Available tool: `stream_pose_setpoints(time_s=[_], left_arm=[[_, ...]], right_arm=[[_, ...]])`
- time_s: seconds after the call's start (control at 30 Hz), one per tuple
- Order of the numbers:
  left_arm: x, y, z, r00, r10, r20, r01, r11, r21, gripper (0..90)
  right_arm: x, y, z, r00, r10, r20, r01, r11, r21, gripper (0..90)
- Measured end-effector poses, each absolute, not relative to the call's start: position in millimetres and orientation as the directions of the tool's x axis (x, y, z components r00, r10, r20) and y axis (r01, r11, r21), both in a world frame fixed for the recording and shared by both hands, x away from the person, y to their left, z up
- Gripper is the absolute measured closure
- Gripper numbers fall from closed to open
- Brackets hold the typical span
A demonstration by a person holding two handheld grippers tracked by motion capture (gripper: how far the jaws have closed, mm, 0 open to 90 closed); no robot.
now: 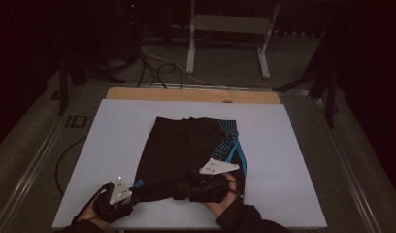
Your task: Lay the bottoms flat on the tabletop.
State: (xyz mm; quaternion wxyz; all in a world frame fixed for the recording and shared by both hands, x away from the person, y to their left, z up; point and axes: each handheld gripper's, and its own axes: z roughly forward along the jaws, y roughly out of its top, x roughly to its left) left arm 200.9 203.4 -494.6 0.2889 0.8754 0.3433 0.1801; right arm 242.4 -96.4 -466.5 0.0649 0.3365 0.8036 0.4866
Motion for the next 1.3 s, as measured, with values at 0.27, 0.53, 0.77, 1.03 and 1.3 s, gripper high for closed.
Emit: stream_pose_setpoints(time_s=[0.27,0.53,0.77,1.03,1.3], left_arm=[[204,204,-499,0.69,0.712,0.13,0.51,-0.605,0.611,70.5],[206,206,-500,0.681,0.72,0.131,0.521,-0.603,0.605,82.7],[205,208,-496,0.692,0.712,0.118,0.515,-0.601,0.611,84.3],[193,202,-485,0.724,0.675,0.139,0.467,-0.629,0.621,84.2],[190,211,-471,0.733,0.662,0.156,0.424,-0.624,0.656,84.4]], right_arm=[[235,-36,-507,-0.754,0.647,0.115,0.482,0.425,0.767,60.4],[240,-39,-514,-0.769,0.635,0.064,0.477,0.505,0.719,87.5],[225,-68,-483,-0.812,0.58,0.067,0.412,0.488,0.77,88.1],[209,-91,-473,-0.843,0.527,0.111,0.404,0.483,0.776,88.0],[198,-92,-460,-0.86,0.495,0.12,0.375,0.456,0.807,88.0]])
